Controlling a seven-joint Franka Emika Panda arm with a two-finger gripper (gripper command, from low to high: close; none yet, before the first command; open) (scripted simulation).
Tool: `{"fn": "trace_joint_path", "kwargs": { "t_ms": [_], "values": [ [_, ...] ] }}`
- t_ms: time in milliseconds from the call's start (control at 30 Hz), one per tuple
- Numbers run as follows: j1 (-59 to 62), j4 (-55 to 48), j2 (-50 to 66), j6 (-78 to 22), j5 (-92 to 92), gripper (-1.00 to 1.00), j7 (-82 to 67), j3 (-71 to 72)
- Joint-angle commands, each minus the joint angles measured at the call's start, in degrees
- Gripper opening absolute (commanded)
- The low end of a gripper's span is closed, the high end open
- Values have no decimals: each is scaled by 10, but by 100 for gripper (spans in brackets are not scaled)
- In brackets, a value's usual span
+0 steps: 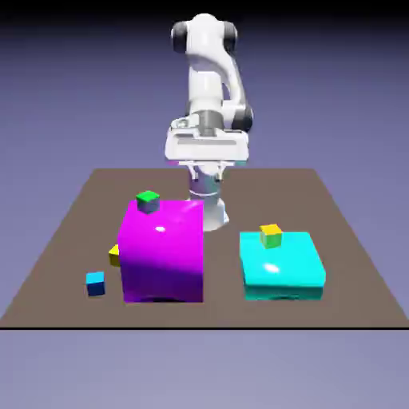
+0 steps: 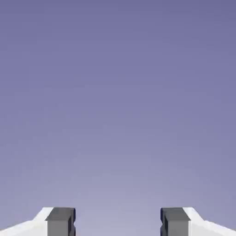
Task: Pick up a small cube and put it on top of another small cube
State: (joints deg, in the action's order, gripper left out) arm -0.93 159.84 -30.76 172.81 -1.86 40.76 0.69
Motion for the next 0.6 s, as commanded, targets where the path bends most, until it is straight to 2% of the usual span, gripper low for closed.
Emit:
{"fn": "trace_joint_path", "kwargs": {
  "t_ms": [0, 400, 567],
  "values": [
    [7, -20, 21, -21, -6, 0, 6, -7],
    [87, -254, 270, -278, -85, 0, 83, -93],
    [109, -308, 374, -345, -142, 0, 116, -154]
  ]
}}
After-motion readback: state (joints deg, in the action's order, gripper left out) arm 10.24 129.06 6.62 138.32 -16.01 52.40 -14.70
